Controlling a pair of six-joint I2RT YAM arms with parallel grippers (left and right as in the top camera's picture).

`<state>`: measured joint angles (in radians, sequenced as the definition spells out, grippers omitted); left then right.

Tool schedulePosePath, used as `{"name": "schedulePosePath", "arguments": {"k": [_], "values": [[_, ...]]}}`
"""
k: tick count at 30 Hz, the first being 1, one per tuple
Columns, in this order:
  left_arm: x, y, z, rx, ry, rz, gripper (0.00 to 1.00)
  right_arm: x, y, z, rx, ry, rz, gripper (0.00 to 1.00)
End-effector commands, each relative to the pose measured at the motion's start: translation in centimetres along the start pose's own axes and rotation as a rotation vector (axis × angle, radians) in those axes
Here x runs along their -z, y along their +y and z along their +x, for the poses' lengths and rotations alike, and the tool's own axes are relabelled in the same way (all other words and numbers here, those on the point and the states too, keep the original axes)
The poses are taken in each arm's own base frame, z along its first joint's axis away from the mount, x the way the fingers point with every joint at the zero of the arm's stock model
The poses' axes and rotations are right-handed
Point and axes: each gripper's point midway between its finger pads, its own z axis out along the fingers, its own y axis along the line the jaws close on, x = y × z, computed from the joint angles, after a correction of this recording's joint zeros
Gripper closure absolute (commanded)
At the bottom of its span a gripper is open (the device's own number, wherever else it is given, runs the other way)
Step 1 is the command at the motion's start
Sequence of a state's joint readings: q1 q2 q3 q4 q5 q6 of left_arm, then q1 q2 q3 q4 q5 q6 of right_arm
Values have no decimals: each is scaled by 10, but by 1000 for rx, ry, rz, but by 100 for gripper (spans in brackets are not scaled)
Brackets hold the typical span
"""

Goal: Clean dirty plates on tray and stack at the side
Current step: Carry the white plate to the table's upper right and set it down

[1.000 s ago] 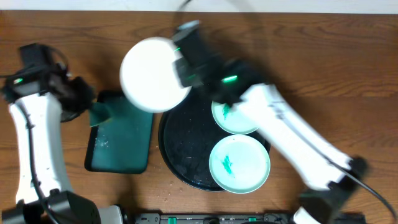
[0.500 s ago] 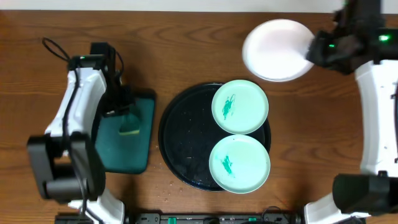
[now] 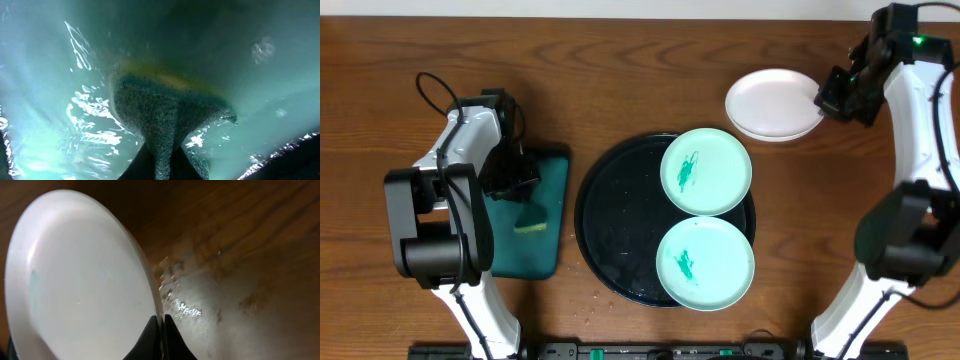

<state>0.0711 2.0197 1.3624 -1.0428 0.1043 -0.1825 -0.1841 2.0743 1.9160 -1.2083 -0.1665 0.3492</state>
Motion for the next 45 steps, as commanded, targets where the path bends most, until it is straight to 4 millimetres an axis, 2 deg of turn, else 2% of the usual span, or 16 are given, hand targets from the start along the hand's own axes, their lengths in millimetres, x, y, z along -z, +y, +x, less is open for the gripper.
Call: {"name": "schedulePosePath", "arguments": {"k": [1, 2, 9, 15, 19, 21, 27, 31, 32, 34, 35, 38, 41, 42, 43, 45], "values": [[-11, 4, 5, -10, 42, -18, 93, -8, -34, -13, -142, 0, 21, 99], [-11, 4, 5, -10, 42, -18, 93, -10, -50, -17, -190, 4, 29, 99], [-11, 3, 4, -11, 38, -17, 93, -4, -121, -29, -285, 0, 55, 99], [-11, 3, 3, -11, 35, -16, 93, 3, -170, -32, -277, -26, 167, 99], [-11, 3, 3, -11, 35, -16, 93, 1, -188, -34, -277, -39, 268, 99], [-11, 3, 3, -11, 35, -16, 93, -3, -191, -35, -277, -36, 278, 99], [-11, 3, 3, -11, 34, -16, 93, -32, -197, -28, -288, 34, 289, 99], [-11, 3, 3, -11, 34, -16, 93, -41, -200, -24, -288, 61, 294, 99], [-11, 3, 3, -11, 34, -16, 93, -42, -200, -24, -289, 62, 294, 93], [-11, 3, 3, -11, 34, -16, 93, -42, -199, -24, -288, 61, 294, 57], [-11, 3, 3, -11, 34, -16, 93, -41, -199, -23, -287, 65, 294, 48], [-11, 3, 3, -11, 34, -16, 93, -38, -199, -20, -280, 75, 295, 43], [-11, 3, 2, -11, 31, -16, 93, -28, -194, -20, -275, 63, 288, 44], [-11, 3, 2, -11, 29, -15, 90, -23, -191, -21, -271, 51, 282, 45], [-11, 3, 1, -11, 27, -14, 83, -15, -186, -24, -264, 31, 275, 45], [-10, 2, 0, -11, 24, -14, 61, 0, -174, -28, -248, -10, 251, 45]]}}
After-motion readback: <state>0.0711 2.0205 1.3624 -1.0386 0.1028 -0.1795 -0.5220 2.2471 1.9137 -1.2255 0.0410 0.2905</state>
